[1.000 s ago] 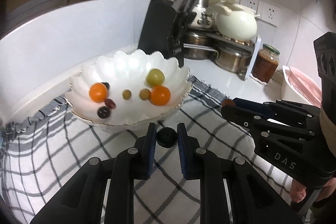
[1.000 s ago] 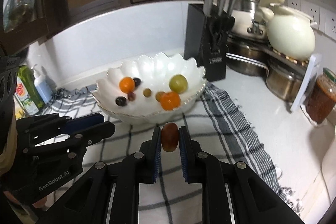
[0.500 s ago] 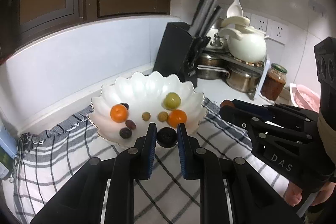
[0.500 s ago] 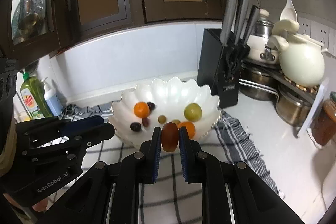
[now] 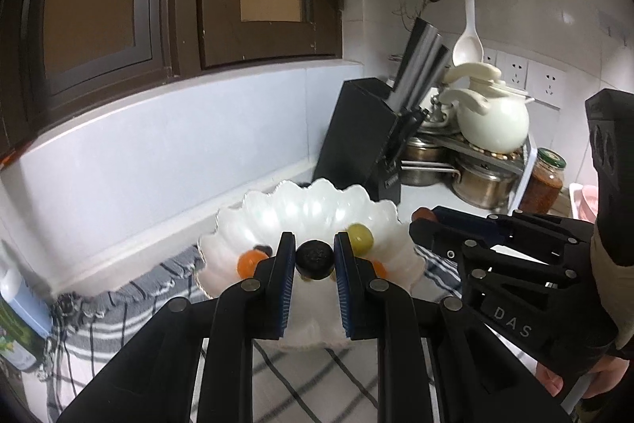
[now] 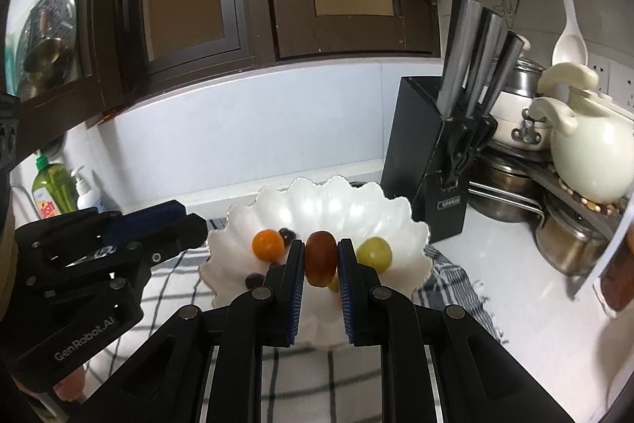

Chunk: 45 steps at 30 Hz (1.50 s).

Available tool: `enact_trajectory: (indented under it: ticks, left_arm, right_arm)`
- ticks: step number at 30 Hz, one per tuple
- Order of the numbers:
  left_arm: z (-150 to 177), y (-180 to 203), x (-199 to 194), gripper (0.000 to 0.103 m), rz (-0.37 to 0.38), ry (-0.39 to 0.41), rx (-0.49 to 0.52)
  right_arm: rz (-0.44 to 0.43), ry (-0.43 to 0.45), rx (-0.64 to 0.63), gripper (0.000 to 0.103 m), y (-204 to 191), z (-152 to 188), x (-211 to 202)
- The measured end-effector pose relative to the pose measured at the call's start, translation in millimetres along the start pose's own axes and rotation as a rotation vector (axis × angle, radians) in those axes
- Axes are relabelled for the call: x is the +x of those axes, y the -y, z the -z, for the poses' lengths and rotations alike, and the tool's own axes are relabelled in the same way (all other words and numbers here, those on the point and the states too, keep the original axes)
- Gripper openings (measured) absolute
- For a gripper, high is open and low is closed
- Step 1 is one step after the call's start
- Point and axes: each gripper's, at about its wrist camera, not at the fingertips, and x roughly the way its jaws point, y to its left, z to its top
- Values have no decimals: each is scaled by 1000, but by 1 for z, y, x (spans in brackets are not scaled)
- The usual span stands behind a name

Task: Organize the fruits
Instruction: 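Lift and carry the date and dark plum over the white bowl, then open the right gripper over the bowl while the left gripper releases the plum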

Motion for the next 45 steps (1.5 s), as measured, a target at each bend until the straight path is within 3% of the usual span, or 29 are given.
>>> enact_trajectory:
  ticks: [19, 40, 41, 43, 45]
  left_arm:
    - [-26, -36, 84, 21, -32, -105, -32]
    - [-25, -52, 174, 22, -38, -287, -57]
    - [-24, -53, 175, 23, -36, -292, -61]
    - [-23, -55, 177, 41, -37, -298, -71]
    - [-21, -57, 176, 43, -42, -293, -80]
  right_arm:
    - [13, -102, -40, 18, 10, -42, 83]
    - [7, -294, 7, 19, 32, -39, 174]
    - [9, -296, 7, 19, 33, -40, 175]
    - [6, -303, 5, 21, 34, -40, 177]
    - [5, -310, 3, 30, 34, -41, 178]
